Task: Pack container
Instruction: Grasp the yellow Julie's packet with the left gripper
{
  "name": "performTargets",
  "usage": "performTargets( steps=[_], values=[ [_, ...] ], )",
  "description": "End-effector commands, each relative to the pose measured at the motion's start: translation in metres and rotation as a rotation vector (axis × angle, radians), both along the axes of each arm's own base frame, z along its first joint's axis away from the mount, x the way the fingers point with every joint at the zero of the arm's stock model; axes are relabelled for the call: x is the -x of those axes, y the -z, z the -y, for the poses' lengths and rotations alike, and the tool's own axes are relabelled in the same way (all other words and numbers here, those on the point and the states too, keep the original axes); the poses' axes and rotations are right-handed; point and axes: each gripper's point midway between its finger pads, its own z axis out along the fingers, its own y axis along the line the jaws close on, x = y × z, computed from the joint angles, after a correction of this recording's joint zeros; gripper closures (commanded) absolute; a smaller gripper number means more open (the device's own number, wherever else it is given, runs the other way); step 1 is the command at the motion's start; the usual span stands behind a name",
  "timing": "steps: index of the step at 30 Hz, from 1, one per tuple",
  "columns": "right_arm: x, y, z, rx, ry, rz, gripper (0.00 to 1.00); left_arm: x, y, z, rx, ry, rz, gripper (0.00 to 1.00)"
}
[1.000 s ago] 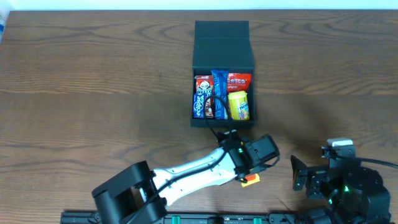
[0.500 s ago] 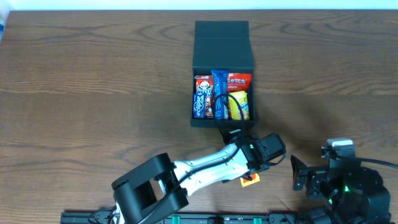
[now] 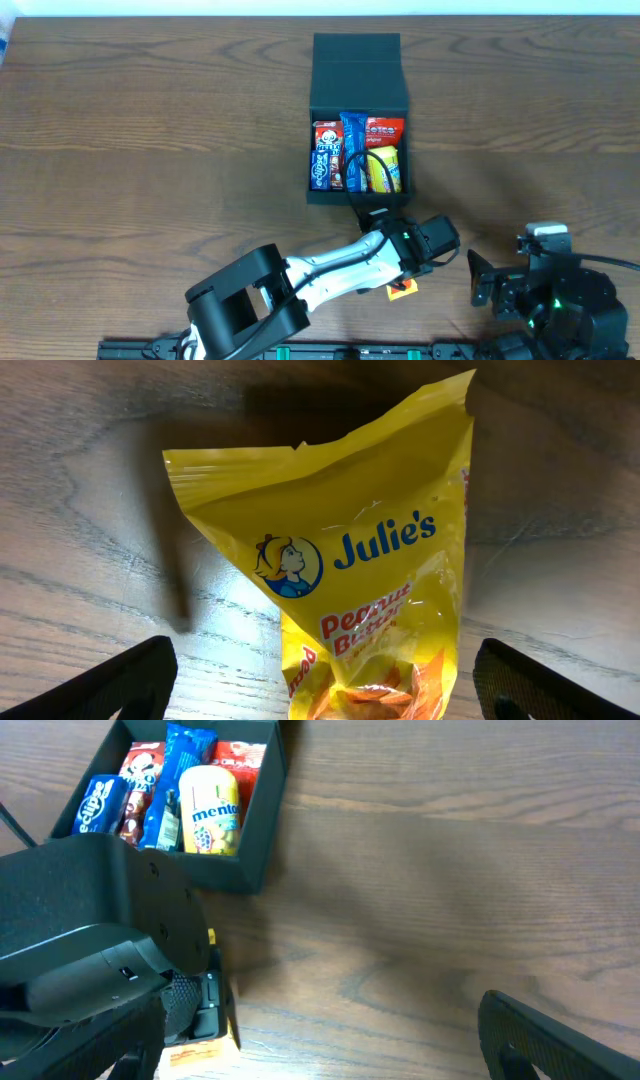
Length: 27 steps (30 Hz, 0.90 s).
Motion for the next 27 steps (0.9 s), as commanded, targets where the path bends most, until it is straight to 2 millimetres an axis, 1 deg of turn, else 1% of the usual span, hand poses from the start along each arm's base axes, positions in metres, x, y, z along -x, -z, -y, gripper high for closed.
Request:
performTargets(
  steps=[1,3,6,7,11,16,18,24,27],
  values=[
    [0.0001,0.0004,0.0013,-0.008,0.014,-0.002,0.01,-0.0021,0.0081,0.0002,-0.025,0.013,0.001,0.04],
    [0.0001,0.0004,0.0013,-0.008,0.014,-0.002,0.01,-0.0014,0.0110,-0.0005,-0.031,0.013,-0.005,0.04],
    [0.0001,0.0004,0.0013,-0.008,0.014,-0.002,0.01,-0.0012,0.0111,-0.0004,-0.029,0.012,-0.009,0.00],
    [0.0001,0.0004,0.0013,-0.008,0.014,-0.002,0.01,-0.0012,0.0111,-0.0004,-0.029,0.012,-0.009,0.06],
    [0.0001,0.0004,0.0013,-0.008,0.014,-0.002,0.01,-0.0013,0.0111,-0.0006,-0.030,0.012,-0.008,0.14],
    [0.0001,0.0004,0.0013,-0.008,0.014,-0.002,0.01,-0.0013,0.0111,-0.0006,-0.030,0.012,-0.008,0.31],
    [0.0001,0.0004,0.0013,-0.008,0.014,-0.002,0.01,-0.0013,0.0111,-0.0006,-0.030,0.012,-0.008,0.34],
    [0.0001,0.0004,0.0013,-0.008,0.014,-0.002,0.01,-0.0013,0.0111,-0.0006,-0.030,0.015,-0.009,0.48],
    [0.0001,0.0004,0.0013,-0.008,0.014,-0.002,0.01,-0.0012,0.0111,-0.0006,-0.030,0.016,-0.009,0.49]
  ],
)
